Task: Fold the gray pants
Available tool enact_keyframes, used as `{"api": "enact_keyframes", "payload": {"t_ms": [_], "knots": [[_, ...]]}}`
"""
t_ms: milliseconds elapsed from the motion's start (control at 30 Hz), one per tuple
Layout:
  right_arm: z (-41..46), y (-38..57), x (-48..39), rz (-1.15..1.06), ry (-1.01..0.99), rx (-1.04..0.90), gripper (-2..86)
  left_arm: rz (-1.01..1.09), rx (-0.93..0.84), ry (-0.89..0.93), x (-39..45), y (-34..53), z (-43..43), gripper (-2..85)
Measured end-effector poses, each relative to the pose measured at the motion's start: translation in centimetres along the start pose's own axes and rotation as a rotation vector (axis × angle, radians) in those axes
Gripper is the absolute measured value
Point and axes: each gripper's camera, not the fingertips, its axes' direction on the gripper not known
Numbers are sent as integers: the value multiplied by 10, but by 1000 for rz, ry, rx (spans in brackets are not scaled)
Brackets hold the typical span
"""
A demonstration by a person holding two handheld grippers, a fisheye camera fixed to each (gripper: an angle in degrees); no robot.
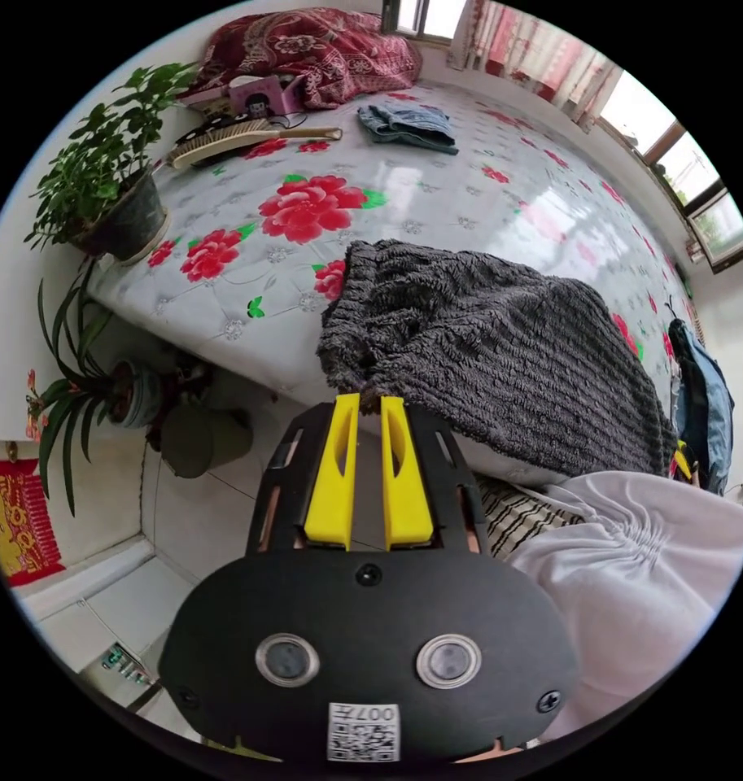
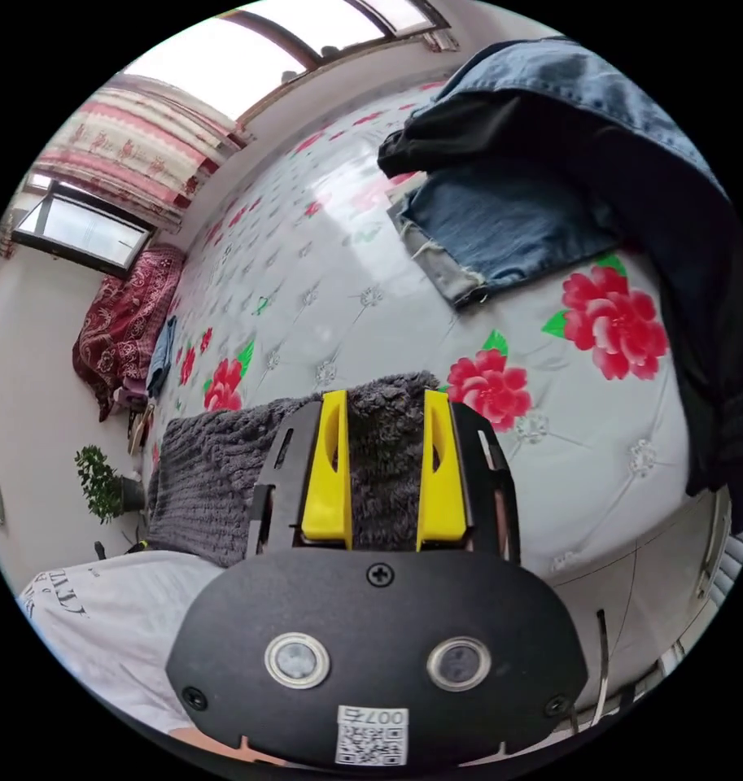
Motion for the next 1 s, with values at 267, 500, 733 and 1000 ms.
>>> {"api": "enact_keyframes", "payload": {"t_ms": [267,500,733,1000], "knots": [[13,35,-69,-425,-236,-120,40,-149,45,7,-14,23,-13,15],[56,67,-101,-547,-176,-327,59,-156,34,62,8,19,5,0],[46,28,-72,-348,-163,-73,68,-98,53,75,30,9,11,-3],[69,-26,4,86,-34,57,31,-125,56,81,25,13,16,-1]]}}
